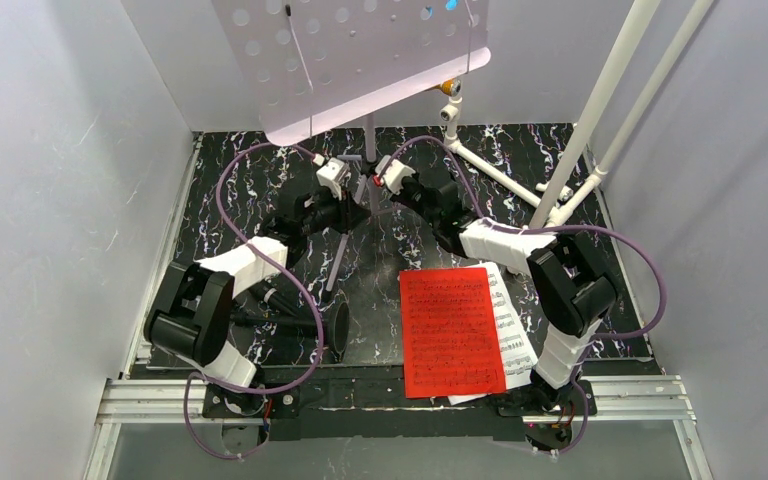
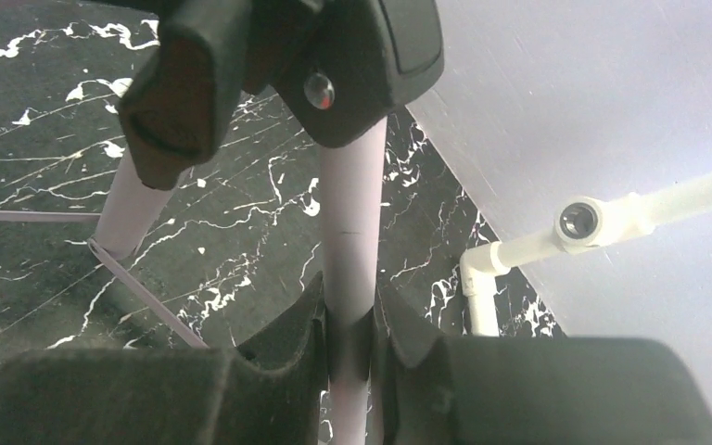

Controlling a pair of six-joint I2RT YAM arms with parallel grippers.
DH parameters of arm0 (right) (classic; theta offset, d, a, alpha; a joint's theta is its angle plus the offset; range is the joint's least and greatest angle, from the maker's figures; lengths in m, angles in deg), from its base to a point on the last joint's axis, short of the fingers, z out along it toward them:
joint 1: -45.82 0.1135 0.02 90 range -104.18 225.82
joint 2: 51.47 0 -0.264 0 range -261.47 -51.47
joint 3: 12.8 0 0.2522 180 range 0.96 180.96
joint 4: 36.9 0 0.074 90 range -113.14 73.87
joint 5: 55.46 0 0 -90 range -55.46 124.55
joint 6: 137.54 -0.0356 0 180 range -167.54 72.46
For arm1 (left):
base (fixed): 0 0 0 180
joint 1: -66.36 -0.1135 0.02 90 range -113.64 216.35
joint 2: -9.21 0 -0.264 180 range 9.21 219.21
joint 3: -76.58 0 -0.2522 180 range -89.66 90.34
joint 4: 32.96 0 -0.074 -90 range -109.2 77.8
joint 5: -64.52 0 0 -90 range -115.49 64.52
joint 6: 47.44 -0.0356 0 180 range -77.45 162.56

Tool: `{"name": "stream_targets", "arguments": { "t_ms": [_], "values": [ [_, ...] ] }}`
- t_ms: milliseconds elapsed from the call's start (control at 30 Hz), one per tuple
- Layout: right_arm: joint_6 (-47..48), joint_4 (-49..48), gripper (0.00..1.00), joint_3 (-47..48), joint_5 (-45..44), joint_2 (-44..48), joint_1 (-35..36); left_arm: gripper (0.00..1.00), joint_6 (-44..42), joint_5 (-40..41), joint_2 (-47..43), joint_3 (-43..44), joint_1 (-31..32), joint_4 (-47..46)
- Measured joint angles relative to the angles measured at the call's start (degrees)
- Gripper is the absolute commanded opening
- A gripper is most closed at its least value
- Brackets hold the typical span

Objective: Set up the instrument practice props

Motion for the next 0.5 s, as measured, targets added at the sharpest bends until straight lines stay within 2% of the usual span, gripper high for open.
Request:
{"name": "stream_targets", "arguments": {
  "t_ms": [100,133,200,300,367,500],
  "values": [
    [0.4,-0.4,0.09,0.1,0.3,-0.5,0.5,0.00,-0.8,1.6,-1.4,-1.7,-0.3,0.0],
    [0.3,-0.4,0.40,0.2,0.3,-0.5,0.5,0.00,-1.0,1.7,-1.4,-1.9,-0.3,-0.3],
    [-0.8,0.9,0.55,0.7,0.0,-0.4,0.5,0.00,-0.8,2.0,-1.4,-2.1,-0.2,-0.8],
    [-6.4,9.4,0.75,1.8,-4.2,-0.4,-0.6,0.00,-0.1,1.9,-1.4,-2.1,-0.5,-1.0],
    [-10.9,11.8,0.84,2.9,-5.8,-0.1,-1.1,0.00,0.2,1.8,-1.4,-2.1,-0.6,-1.0],
    [-18.7,19.8,0.88,4.1,-7.8,2.9,-0.2,0.00,0.3,2.1,-1.7,-2.1,-0.6,-0.7]
  ]
}}
